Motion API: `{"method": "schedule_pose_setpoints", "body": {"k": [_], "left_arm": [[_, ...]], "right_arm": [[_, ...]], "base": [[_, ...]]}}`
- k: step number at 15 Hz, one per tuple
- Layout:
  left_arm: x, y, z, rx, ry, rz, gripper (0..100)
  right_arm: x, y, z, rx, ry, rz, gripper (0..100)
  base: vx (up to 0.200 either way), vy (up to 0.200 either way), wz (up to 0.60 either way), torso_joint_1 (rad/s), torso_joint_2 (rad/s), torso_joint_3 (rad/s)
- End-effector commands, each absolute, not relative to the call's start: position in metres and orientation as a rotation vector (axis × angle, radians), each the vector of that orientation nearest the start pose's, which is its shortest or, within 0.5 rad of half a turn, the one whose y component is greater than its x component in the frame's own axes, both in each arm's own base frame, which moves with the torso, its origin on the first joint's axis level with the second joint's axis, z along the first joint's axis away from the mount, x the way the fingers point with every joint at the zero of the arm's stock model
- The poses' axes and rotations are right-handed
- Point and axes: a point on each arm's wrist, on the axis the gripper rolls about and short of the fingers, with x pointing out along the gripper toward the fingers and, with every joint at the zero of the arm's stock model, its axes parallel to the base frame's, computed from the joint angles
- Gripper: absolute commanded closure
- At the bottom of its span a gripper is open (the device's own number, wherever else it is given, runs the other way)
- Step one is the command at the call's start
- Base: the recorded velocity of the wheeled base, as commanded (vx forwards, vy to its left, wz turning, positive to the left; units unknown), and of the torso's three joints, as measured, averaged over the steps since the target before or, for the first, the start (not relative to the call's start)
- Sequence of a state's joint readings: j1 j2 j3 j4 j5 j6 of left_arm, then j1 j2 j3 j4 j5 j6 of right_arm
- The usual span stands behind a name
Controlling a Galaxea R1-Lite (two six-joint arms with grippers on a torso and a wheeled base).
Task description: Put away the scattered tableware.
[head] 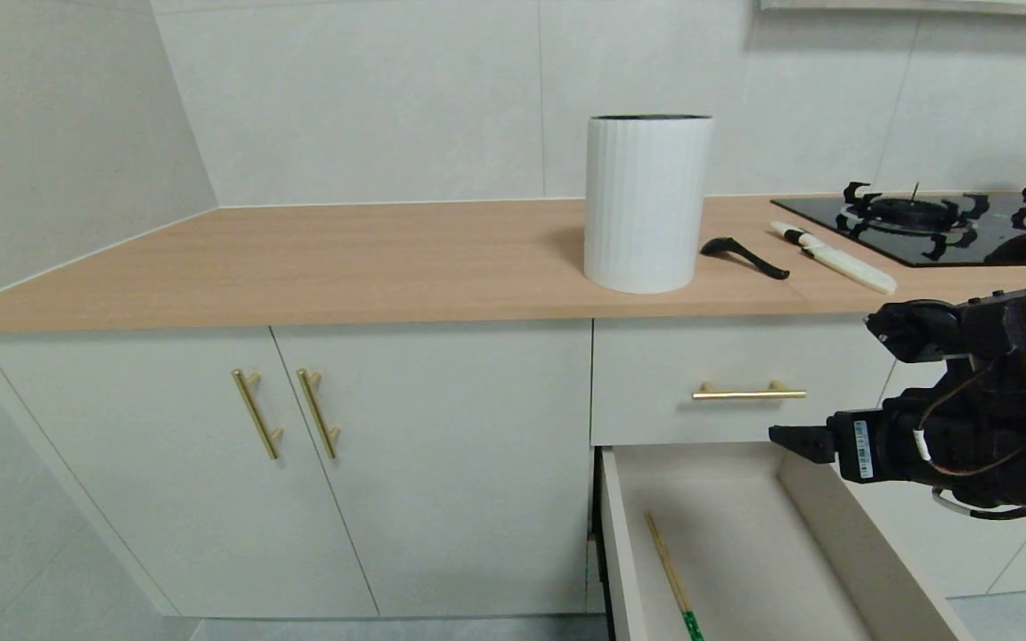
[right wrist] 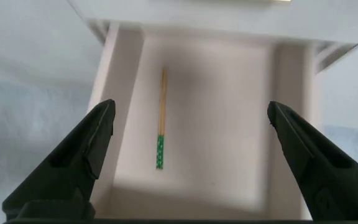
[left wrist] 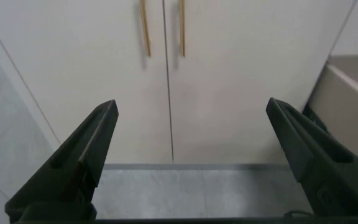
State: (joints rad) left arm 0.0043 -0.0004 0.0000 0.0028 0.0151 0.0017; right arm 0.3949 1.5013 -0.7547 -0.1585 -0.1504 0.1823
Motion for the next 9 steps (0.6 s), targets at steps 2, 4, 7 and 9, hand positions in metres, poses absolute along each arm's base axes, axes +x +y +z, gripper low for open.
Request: {"method": "schedule_pose_setpoints", "body": {"k": [2, 4, 7, 9], "left_arm": [[-0.0228, 0.0002, 0.0752, 0.002, 0.003, 0.020, 0], [-0.0228, 0.0002, 0.0752, 0.002, 0.003, 0.020, 0], [-0.0228, 0.0002, 0.0752, 0.002, 0.003, 0.020, 0], [-0.0228, 0.0002, 0.0752, 0.002, 0.003, 0.020, 0]], "right_arm": [[0.2269, 0.0907, 0.1784, 0.017, 0.590, 0.183, 0], [0.2265, 0.0906, 0.1776, 0.015, 0.593, 0.184, 0], [0.2265, 0.0906, 0.1765, 0.014, 0.596, 0.183, 0], [0.2264, 0.0905, 0.1761, 0.013, 0.597, 0.183, 0]], "base": [[0.000, 0.000, 0.00, 0.154, -0.51, -0.305], [0.000, 0.000, 0.00, 0.168, -0.47, -0.298], [0.000, 0.000, 0.00, 0.177, -0.46, -0.279], [0.000, 0.000, 0.00, 0.073, -0.20, -0.120]]}}
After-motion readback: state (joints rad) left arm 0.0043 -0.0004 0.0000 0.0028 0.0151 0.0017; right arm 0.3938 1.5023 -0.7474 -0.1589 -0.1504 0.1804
